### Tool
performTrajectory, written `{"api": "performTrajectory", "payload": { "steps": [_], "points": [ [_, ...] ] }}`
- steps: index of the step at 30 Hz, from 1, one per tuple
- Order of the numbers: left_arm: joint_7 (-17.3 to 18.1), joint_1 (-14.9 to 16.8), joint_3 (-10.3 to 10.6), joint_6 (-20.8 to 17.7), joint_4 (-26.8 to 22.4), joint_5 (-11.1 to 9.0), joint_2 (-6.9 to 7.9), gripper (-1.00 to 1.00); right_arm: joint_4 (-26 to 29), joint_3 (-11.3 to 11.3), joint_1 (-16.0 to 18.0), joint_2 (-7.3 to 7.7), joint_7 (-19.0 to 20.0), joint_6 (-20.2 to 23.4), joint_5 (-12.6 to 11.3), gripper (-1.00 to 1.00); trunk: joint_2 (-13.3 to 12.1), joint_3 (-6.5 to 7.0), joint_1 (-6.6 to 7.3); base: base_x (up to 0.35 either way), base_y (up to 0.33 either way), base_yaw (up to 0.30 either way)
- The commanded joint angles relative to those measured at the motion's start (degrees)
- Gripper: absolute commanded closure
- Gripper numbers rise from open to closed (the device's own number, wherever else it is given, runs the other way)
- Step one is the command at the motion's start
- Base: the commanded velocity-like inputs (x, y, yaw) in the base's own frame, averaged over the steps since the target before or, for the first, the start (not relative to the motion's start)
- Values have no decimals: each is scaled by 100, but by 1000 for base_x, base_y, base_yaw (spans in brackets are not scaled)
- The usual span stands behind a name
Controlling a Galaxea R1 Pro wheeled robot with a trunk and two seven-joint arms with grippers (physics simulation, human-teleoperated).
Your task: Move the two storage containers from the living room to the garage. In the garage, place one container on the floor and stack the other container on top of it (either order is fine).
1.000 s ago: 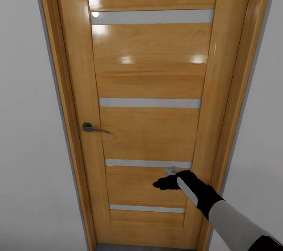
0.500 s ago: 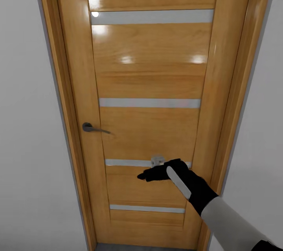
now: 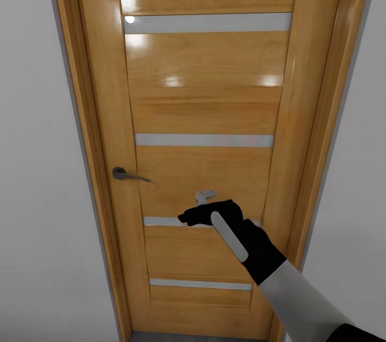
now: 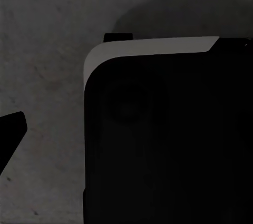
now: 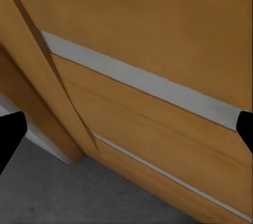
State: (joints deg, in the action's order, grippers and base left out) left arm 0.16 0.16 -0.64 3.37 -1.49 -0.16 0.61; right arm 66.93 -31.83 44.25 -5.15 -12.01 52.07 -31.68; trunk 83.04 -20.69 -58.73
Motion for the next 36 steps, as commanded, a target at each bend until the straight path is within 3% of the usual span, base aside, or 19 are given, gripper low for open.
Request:
{"api": "performTrajectory", "payload": {
  "steps": [1, 5, 9, 13, 22, 28, 32, 36],
  "points": [
    [2, 2, -6, 15, 0, -1, 0, -100, 7, -7, 44, -22, -97, 15, -47, -100, 4, -7, 0, 0, 0, 0],
    [2, 2, -6, 14, 0, -1, 0, -100, 12, -7, 122, -142, -250, 21, 97, -100, 4, -7, 0, 0, 0, 0],
    [2, 2, -6, 16, 0, -2, 0, -100, 20, -7, 148, -477, -405, 30, 600, -100, 4, -7, 0, 0, 0, 0],
    [2, 2, -6, 15, 0, -4, 0, -100, 18, -7, 153, -485, -420, 33, 898, -100, 4, -7, 0, 0, 0, 0],
    [2, 2, -6, 16, 0, -4, 0, -100, -17, -15, 154, -485, -446, 28, 1033, -100, 4, -7, 0, 0, 0, 0],
    [2, 2, -6, 19, 0, -5, 0, -100, -146, -16, 154, -485, -453, -19, 1322, -100, 4, -7, 0, 0, 0, 0],
    [2, 2, -9, 21, 0, -9, 0, -100, -585, -16, 274, -485, -446, -292, 1507, -100, 4, -7, 0, 0, 0, 0],
    [2, 2, -8, 21, 0, -10, 0, -100, -1570, -16, 697, -485, -414, -775, 1533, -100, 4, -7, 0, 0, 0, 0]
  ]
}}
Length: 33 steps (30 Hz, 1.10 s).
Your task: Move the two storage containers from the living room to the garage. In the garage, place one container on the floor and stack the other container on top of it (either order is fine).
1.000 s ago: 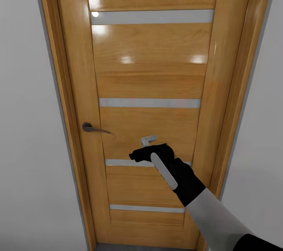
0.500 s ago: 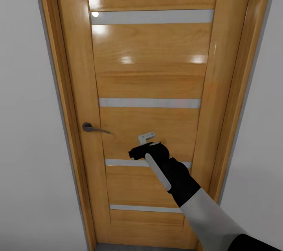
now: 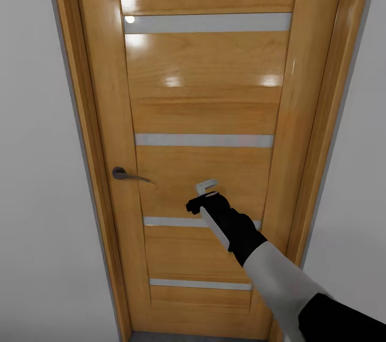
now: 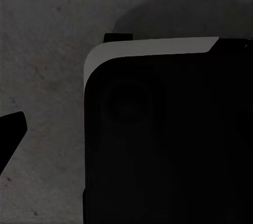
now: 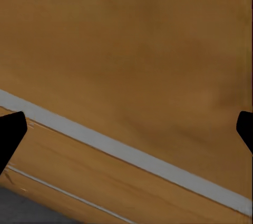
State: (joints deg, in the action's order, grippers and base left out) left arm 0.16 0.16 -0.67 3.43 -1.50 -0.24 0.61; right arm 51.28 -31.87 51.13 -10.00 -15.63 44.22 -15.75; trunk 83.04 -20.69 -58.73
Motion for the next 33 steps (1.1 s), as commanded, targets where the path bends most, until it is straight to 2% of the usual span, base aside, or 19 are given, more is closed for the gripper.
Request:
{"api": "performTrajectory", "payload": {
  "steps": [1, 5, 11, 17, 20, 28, 31, 33],
  "points": [
    [2, 2, -5, 15, 0, -2, 0, -100, -216, -15, 94, 0, -44, -119, -60, -100, 4, -7, 0, 0, 0, 0],
    [2, 2, -6, 17, 0, -2, 0, -100, -731, -20, 264, 0, -30, -500, -48, -100, 4, -7, 0, 0, 0, 0],
    [2, 2, -4, 15, 0, -3, 0, -100, -1023, -21, 489, 0, -28, -638, -62, -100, 4, -7, 0, 0, 0, 0],
    [2, 2, -7, 14, 0, -3, -3, -100, -1770, -25, 804, 0, -23, -1003, -117, -100, 4, -7, 0, 0, 0, 0],
    [2, 2, -9, 15, 0, -3, -7, -100, -1971, -24, 889, 0, -16, -1132, -127, -100, 4, -7, 0, 0, 0, 0],
    [2, 2, -8, 17, 0, -1, -12, -100, -1970, -39, 919, 0, -2, -1192, -94, -100, 4, -7, 0, 0, 0, 0],
    [2, 2, -2, 12, 0, 4, -11, -100, -1771, -55, 922, 0, 5, -1179, -86, -100, 4, -7, 0, 0, 0, 0],
    [2, 2, 9, 13, 0, 14, 1, -100, -1449, -72, 918, 0, 55, -1147, -93, -100, 4, -7, 0, 0, 0, 0]
  ]
}}
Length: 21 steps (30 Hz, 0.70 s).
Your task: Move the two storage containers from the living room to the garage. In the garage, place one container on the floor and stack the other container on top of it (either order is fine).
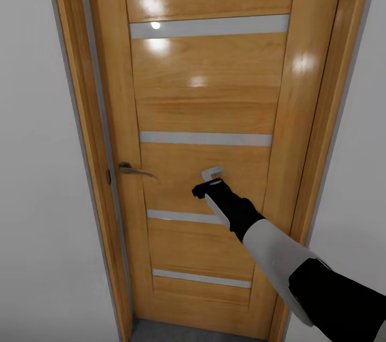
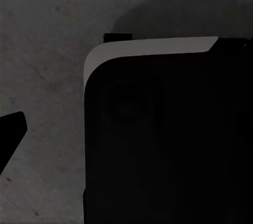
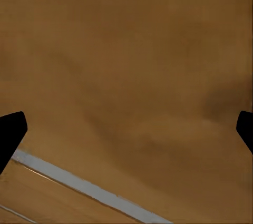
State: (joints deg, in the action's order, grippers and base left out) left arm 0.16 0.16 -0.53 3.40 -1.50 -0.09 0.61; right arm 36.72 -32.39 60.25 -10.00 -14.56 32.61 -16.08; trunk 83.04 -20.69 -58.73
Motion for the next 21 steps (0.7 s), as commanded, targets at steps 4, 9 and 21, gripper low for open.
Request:
{"api": "performTrajectory", "payload": {
  "steps": [4, 9, 21],
  "points": [
    [2, 2, -9, 17, 0, -5, -2, -100, 380, -34, 4, 0, 230, 38, -63, -100, 4, -7, 0, 0, 0, 0],
    [2, 2, -22, 18, 0, -8, -15, -100, 568, -92, 4, 0, 687, 51, -64, -100, 4, -7, 0, 0, 0, 0],
    [10, 2, 7, 12, 0, 34, -11, -100, 582, -110, 4, 0, 761, 61, -63, -100, 4, -7, 0, 139, 0, 0]
  ]
}}
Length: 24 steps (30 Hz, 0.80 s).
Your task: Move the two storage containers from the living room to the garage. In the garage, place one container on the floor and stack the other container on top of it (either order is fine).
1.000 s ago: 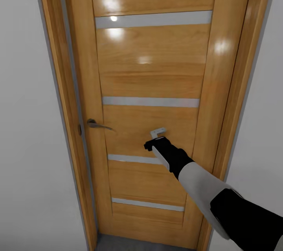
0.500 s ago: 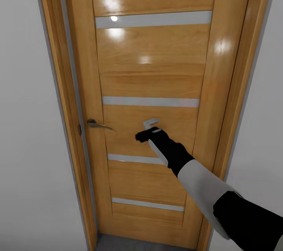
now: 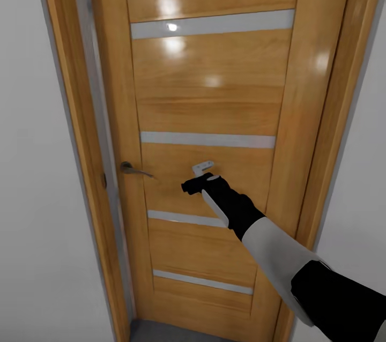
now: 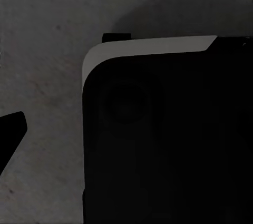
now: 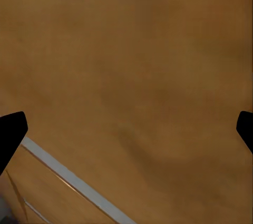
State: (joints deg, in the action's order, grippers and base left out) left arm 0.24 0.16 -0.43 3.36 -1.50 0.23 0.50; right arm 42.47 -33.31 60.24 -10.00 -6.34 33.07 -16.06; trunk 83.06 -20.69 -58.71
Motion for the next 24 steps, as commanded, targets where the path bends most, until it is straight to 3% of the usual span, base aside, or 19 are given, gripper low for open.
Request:
{"api": "performTrajectory", "payload": {
  "steps": [1, 10, 14, 19, 24],
  "points": [
    [3, 2, -4, 16, 0, -9, 2, -100, 7, -18, 7, 0, -60, 17, -60, -100, 2, -7, -2, 72, 0, 0],
    [3, 2, -2, 16, 0, -30, 3, -100, -59, -36, 12, 0, -242, 155, -32, -100, 2, -7, -2, 9, 0, 0],
    [0, 2, -8, 16, 0, -32, 3, -100, -77, -50, 14, 0, -554, 285, -29, -100, 2, -7, -2, 0, 0, 0],
    [-5, 2, -10, 19, 0, -36, 3, -100, -252, -53, 146, 0, -1233, 409, -31, -100, 2, -7, -2, 0, 0, 0],
    [-6, 2, -16, 21, 0, -40, 3, -100, -544, -56, 318, 0, -1453, 385, -26, -100, 2, -7, -2, 0, 0, 0]
  ]
}}
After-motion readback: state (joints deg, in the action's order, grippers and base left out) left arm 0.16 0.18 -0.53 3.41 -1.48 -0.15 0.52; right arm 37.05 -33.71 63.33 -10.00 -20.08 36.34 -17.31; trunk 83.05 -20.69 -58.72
